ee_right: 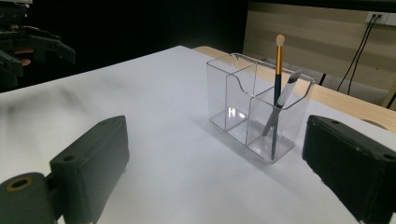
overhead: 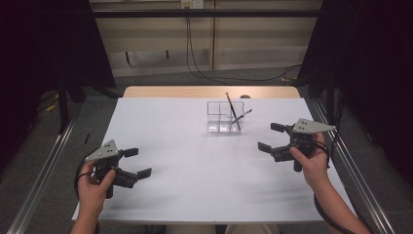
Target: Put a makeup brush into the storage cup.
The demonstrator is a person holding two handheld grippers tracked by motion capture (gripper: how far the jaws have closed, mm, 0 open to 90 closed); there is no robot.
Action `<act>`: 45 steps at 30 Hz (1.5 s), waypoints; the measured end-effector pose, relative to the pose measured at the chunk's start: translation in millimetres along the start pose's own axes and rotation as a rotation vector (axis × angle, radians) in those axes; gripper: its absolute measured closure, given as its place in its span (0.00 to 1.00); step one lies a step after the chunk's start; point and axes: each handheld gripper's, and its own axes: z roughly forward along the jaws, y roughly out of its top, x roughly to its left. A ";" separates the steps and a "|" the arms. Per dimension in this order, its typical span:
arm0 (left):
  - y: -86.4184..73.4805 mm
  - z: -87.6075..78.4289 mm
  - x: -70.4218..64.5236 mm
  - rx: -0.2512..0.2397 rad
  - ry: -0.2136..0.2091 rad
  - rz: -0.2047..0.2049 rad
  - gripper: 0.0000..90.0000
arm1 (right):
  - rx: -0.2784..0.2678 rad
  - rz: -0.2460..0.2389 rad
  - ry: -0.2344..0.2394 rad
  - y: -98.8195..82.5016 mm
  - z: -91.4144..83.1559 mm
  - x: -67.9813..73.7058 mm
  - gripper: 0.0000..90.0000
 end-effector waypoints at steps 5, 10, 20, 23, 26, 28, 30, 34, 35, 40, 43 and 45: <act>0.0 -0.1 0.5 0.003 0.002 0.002 0.01 | 0.008 0.000 -0.001 -3.6 -4.6 0.6 0.08; 0.0 -0.4 0.6 0.000 0.002 0.001 0.01 | 0.007 0.003 -0.004 -7.8 -9.8 0.4 0.08; 0.0 0.2 0.0 -0.002 0.000 0.001 0.01 | 0.024 0.008 -0.010 -16.6 -17.8 0.4 0.08; 0.1 0.2 0.1 -0.002 0.000 0.002 0.01 | 0.027 0.014 -0.016 -18.8 -20.7 -0.3 0.08; -0.1 0.4 0.1 -0.003 -0.001 0.001 0.01 | 0.028 0.014 -0.021 -19.9 -23.6 -0.5 0.08; 0.0 0.3 0.0 -0.003 -0.001 0.001 0.01 | 0.025 0.014 -0.024 -20.6 -25.4 -0.5 0.08; 0.2 0.1 0.2 -0.002 -0.001 0.003 0.01 | 0.025 0.016 -0.026 -21.3 -26.8 -0.3 0.08; 0.3 0.3 0.4 -0.003 0.000 0.004 0.01 | 0.029 0.021 -0.030 -23.2 -29.3 -0.8 0.08; 0.4 0.2 0.3 -0.003 0.000 0.005 0.01 | 0.027 0.022 -0.030 -23.7 -29.9 -0.9 0.08; 0.2 0.5 0.4 -0.004 0.000 0.004 0.01 | 0.038 0.025 -0.036 -26.2 -33.7 -1.5 0.08; 0.3 0.8 0.2 -0.006 0.000 0.001 0.01 | 0.039 0.027 -0.037 -27.9 -35.4 -1.5 0.08; 0.4 0.8 0.1 -0.005 0.001 0.002 0.01 | 0.041 0.028 -0.038 -29.2 -36.2 -1.5 0.08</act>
